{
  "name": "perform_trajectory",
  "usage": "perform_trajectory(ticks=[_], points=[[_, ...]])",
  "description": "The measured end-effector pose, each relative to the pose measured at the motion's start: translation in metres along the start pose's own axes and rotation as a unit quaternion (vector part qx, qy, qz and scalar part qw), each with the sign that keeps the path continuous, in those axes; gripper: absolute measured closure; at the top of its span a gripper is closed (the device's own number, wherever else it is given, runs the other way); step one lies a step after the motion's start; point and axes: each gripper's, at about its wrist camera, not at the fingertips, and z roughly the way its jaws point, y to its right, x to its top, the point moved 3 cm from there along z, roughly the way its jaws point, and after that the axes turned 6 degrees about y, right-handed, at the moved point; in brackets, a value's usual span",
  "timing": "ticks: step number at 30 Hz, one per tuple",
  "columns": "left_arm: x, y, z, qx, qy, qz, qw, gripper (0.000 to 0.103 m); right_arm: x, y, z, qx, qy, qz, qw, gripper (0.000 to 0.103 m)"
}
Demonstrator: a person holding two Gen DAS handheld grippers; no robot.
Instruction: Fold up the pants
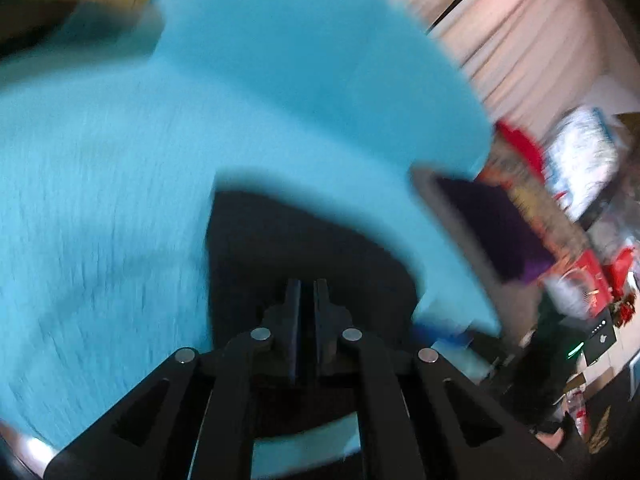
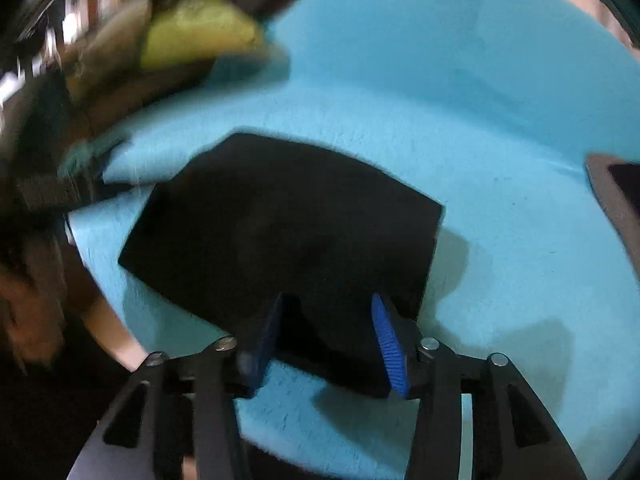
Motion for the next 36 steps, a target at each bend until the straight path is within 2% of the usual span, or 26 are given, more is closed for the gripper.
perform_trajectory(ticks=[2, 5, 7, 9, 10, 11, 12, 14, 16, 17, 18, 20, 22, 23, 24, 25, 27, 29, 32, 33, 34, 36], points=[[0.005, 0.000, 0.000, -0.002, 0.005, 0.002, 1.0000, 0.101, 0.001, 0.005, -0.001, 0.011, -0.002, 0.016, 1.000, 0.054], [0.006, -0.006, -0.002, -0.012, 0.009, -0.016, 0.9998, 0.101, 0.005, 0.000, -0.004, 0.003, -0.003, 0.007, 1.000, 0.054], [0.008, -0.002, -0.009, -0.017, 0.022, -0.004, 0.9996, 0.100, 0.006, 0.001, -0.022, 0.013, 0.016, 0.018, 1.000, 0.052], [0.008, 0.009, -0.015, -0.035, 0.038, 0.014, 0.9986, 0.088, 0.000, 0.000, -0.031, 0.030, 0.033, 0.015, 0.999, 0.051], [0.007, 0.013, -0.016, -0.039, 0.037, 0.021, 0.9983, 0.083, -0.004, 0.003, -0.027, 0.025, 0.023, 0.010, 0.999, 0.048], [0.005, 0.015, -0.011, -0.033, 0.028, 0.029, 0.9986, 0.070, -0.011, 0.005, -0.015, 0.022, 0.001, 0.006, 1.000, 0.042], [0.001, 0.012, -0.007, -0.028, 0.016, 0.030, 0.9990, 0.069, -0.017, 0.015, -0.012, 0.032, 0.001, 0.024, 0.999, 0.040], [0.002, 0.010, -0.008, -0.025, 0.023, 0.032, 0.9989, 0.069, -0.013, 0.028, -0.019, 0.061, 0.009, 0.070, 0.996, 0.039], [0.009, 0.008, -0.021, -0.041, 0.042, 0.021, 0.9980, 0.068, -0.009, 0.040, -0.026, 0.073, 0.031, 0.102, 0.992, 0.036], [0.014, 0.003, -0.029, -0.044, 0.059, 0.012, 0.9973, 0.063, -0.009, 0.053, -0.031, 0.065, 0.044, 0.126, 0.989, 0.036], [0.020, -0.007, -0.037, -0.037, 0.081, -0.006, 0.9960, 0.051, -0.010, 0.060, -0.030, 0.064, 0.045, 0.140, 0.987, 0.034], [0.026, -0.030, -0.038, -0.017, 0.092, -0.055, 0.9940, 0.039, -0.014, 0.088, -0.021, 0.085, 0.030, 0.210, 0.973, 0.033], [0.024, -0.055, -0.026, -0.020, 0.068, -0.121, 0.9901, 0.039, -0.022, 0.112, -0.004, 0.136, 0.009, 0.305, 0.942, 0.033], [0.021, -0.065, -0.018, -0.030, 0.052, -0.157, 0.9858, 0.039, -0.023, 0.121, 0.008, 0.175, -0.005, 0.344, 0.922, 0.035], [0.020, -0.070, -0.015, -0.030, 0.049, -0.170, 0.9838, 0.041, -0.026, 0.126, 0.021, 0.218, -0.021, 0.374, 0.901, 0.038], [0.021, -0.069, -0.016, -0.030, 0.054, -0.165, 0.9844, 0.042, -0.025, 0.127, 0.029, 0.242, -0.027, 0.378, 0.893, 0.045], [0.021, -0.066, -0.013, -0.051, 0.050, -0.169, 0.9831, 0.042, -0.023, 0.128, 0.039, 0.270, -0.043, 0.366, 0.890, 0.052], [0.022, -0.063, -0.006, -0.055, 0.048, -0.165, 0.9837, 0.042, -0.025, 0.132, 0.043, 0.285, -0.054, 0.358, 0.887, 0.063], [0.023, -0.056, 0.002, -0.056, 0.036, -0.147, 0.9868, 0.045, -0.034, 0.139, 0.041, 0.304, -0.055, 0.355, 0.882, 0.070], [0.023, -0.054, 0.004, -0.044, 0.032, -0.137, 0.9891, 0.060, -0.036, 0.140, 0.039, 0.305, -0.051, 0.354, 0.882, 0.073], [0.021, -0.053, 0.003, -0.027, 0.030, -0.127, 0.9910, 0.071, -0.035, 0.137, 0.041, 0.303, -0.049, 0.354, 0.884, 0.075], [0.023, -0.047, 0.002, -0.012, 0.034, -0.110, 0.9932, 0.078, -0.033, 0.141, 0.034, 0.290, -0.036, 0.340, 0.894, 0.078]])
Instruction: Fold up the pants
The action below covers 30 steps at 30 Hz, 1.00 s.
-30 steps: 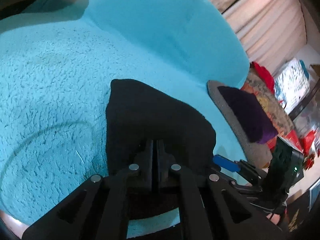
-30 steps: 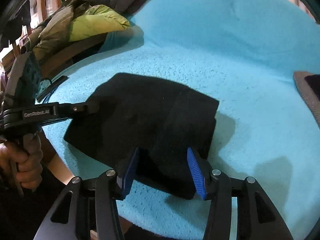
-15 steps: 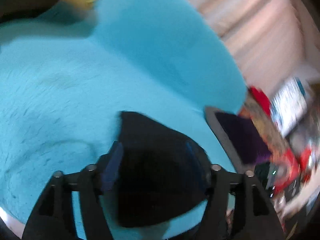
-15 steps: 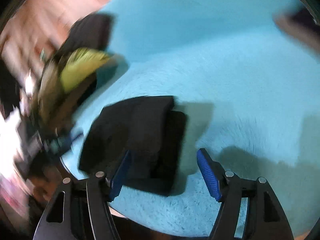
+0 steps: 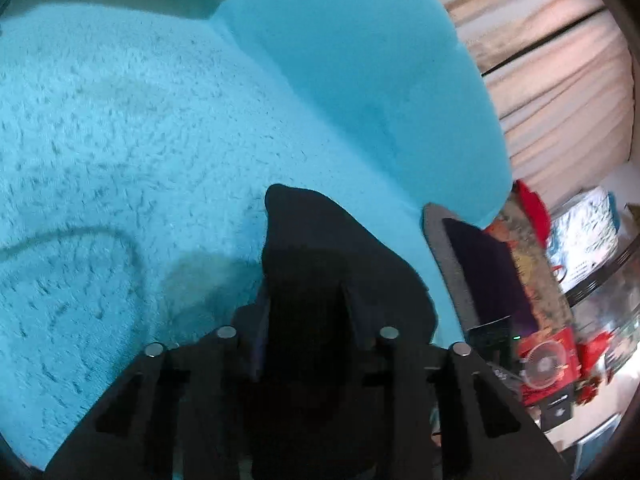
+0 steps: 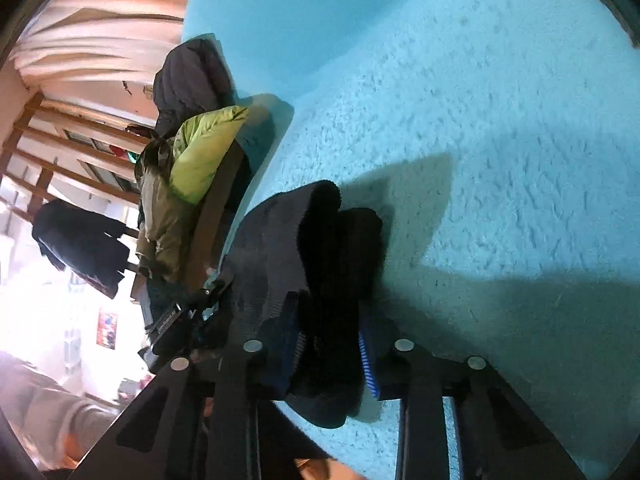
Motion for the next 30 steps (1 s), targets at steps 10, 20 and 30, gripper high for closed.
perform_trajectory(ticks=[10, 20, 30], points=[[0.065, 0.015, 0.020, 0.045, 0.026, 0.053, 0.9973, 0.078, 0.066, -0.029, 0.044, -0.005, 0.048, -0.024, 0.999, 0.082], [0.056, 0.013, 0.027, 0.133, 0.050, 0.098, 0.9851, 0.052, 0.045, -0.010, 0.042, -0.021, 0.108, -0.038, 0.993, 0.071], [0.002, 0.049, -0.054, 0.125, 0.143, 0.170, 0.9670, 0.013, -0.007, -0.072, -0.011, -0.127, 0.173, -0.167, 0.962, 0.057]])
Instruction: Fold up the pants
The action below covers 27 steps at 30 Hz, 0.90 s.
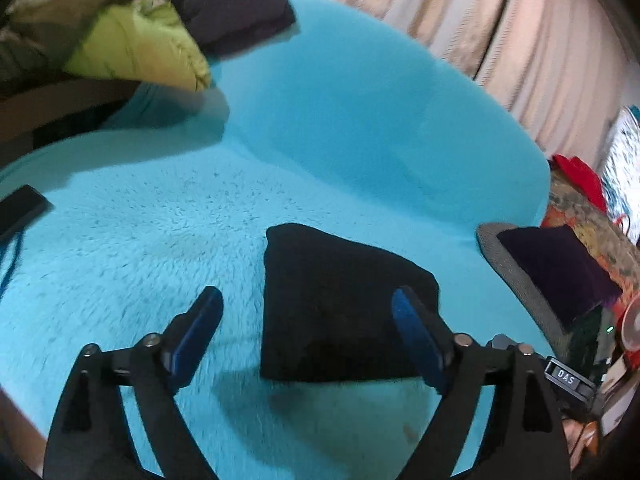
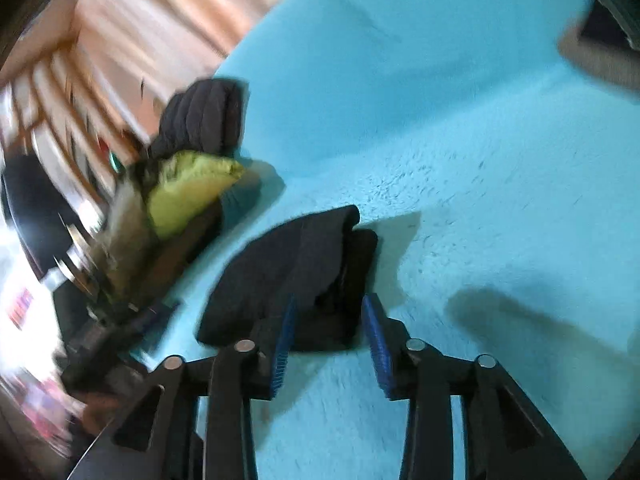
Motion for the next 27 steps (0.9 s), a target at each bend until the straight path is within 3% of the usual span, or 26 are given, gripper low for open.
perform_trajectory(ticks=[3, 9, 18, 23, 27], points=[[-0.009, 0.004, -0.008, 0.010, -0.003, 0.018, 0.9998, 0.000, -0.011, -0.026, -0.019, -0.045, 0.005, -0.096, 0.994, 0.051], [-0.035, 0.015, 0.006, 0.062, -0.070, 0.058, 0.9940, 0.000, -0.036, -0.049, -0.025, -0.042, -0.052, -0.191, 0.979, 0.044], [-0.047, 0.026, 0.008, 0.122, -0.069, 0.114, 0.9835, 0.000, -0.038, -0.046, -0.015, -0.047, -0.070, -0.173, 0.981, 0.042], [-0.050, 0.025, 0.011, 0.144, -0.077, 0.120, 0.9793, 0.000, -0.035, -0.041, -0.019, -0.042, -0.063, -0.154, 0.985, 0.042], [-0.052, 0.027, 0.010, 0.128, -0.083, 0.111, 0.9819, 0.000, -0.033, -0.036, -0.019, -0.041, -0.062, -0.141, 0.987, 0.042]])
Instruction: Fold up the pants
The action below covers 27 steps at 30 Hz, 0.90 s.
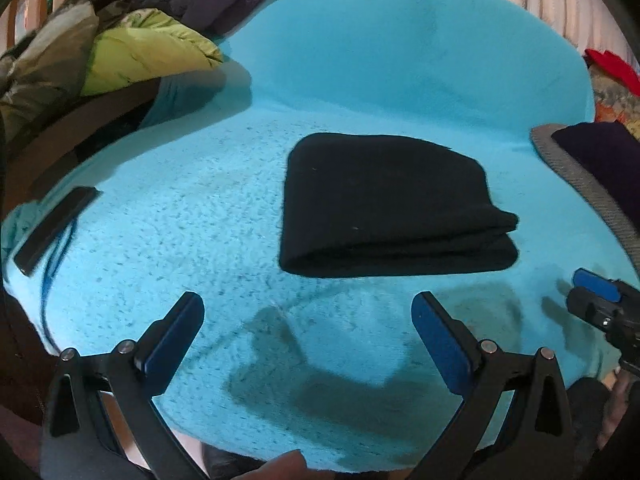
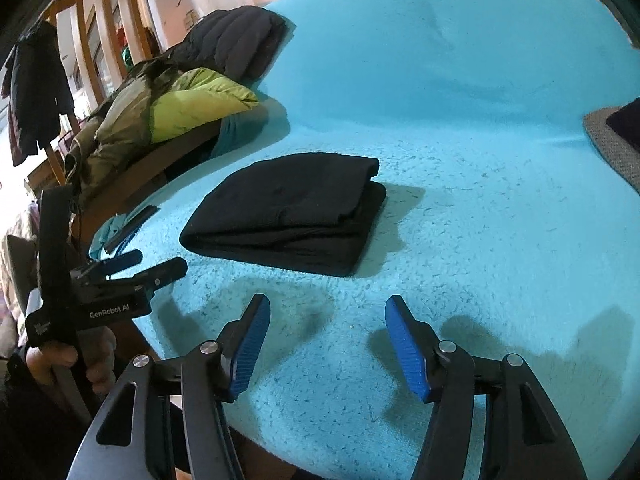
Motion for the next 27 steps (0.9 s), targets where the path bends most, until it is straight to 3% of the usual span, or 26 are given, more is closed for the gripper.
perform_trajectory(ticks=[5, 27], points=[[-0.0035, 0.0002, 0.0009, -0.021, -0.015, -0.014, 0.9996, 0.000, -0.0001, -0.0002, 0.0007, 0.001, -0.002, 0.001, 1.000, 0.042], [-0.0046, 0.0022, -0.0051, -0.024, -0.009, -0.018, 0.9995, 0.000, -0.0008, -0.0003, 0.0025, 0.005, -0.004, 0.007, 1.000, 0.042]])
